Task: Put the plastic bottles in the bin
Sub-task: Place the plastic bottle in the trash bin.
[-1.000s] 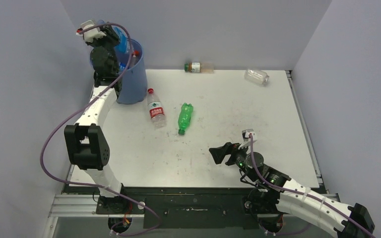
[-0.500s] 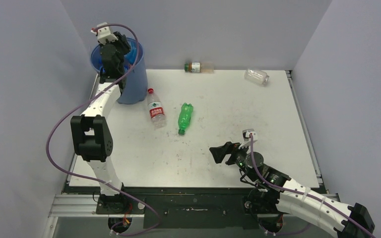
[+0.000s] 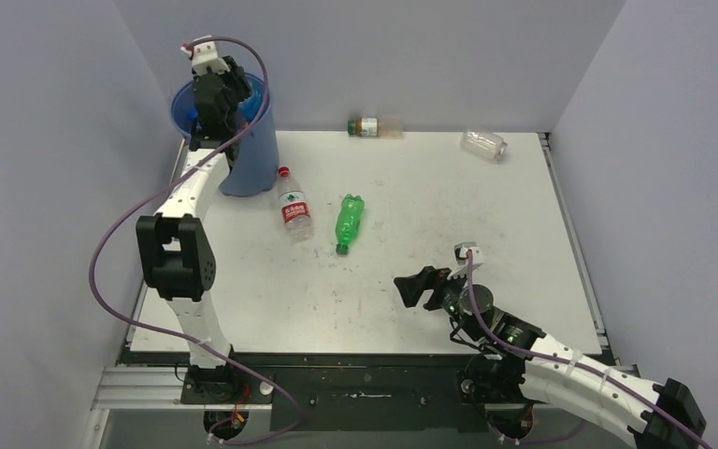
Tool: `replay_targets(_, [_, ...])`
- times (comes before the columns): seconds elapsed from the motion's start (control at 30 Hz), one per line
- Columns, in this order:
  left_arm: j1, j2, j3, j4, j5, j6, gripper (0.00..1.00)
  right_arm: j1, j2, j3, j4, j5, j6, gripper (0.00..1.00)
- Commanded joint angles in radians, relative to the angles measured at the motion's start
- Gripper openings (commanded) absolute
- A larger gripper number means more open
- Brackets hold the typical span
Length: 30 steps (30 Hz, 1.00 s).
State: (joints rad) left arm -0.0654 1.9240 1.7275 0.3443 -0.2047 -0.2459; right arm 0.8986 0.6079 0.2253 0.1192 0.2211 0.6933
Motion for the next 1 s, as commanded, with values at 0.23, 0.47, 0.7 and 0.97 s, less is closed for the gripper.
replay_targets(0.23, [-0.065,0.067,-0.019,-0.124,-0.069,0.174,0.0,0.001,0.001,0.093,-0.01,0.034,-0.058,0.9])
replay_targets(0.47, [-0.06,0.055,-0.093,-0.073,-0.07,0.135,0.13,0.0,0.013,0.183,-0.08,0.084,-0.123,0.9])
replay_targets(0.7, [-0.063,-0.007,-0.089,-0.06,-0.024,0.081,0.61,-0.005,0.041,0.292,-0.152,0.109,-0.195,0.9])
replay_targets(0.97, [-0.083,-0.139,-0.017,-0.08,-0.026,0.061,0.83,-0.008,0.042,0.356,-0.174,0.114,-0.22,0.9])
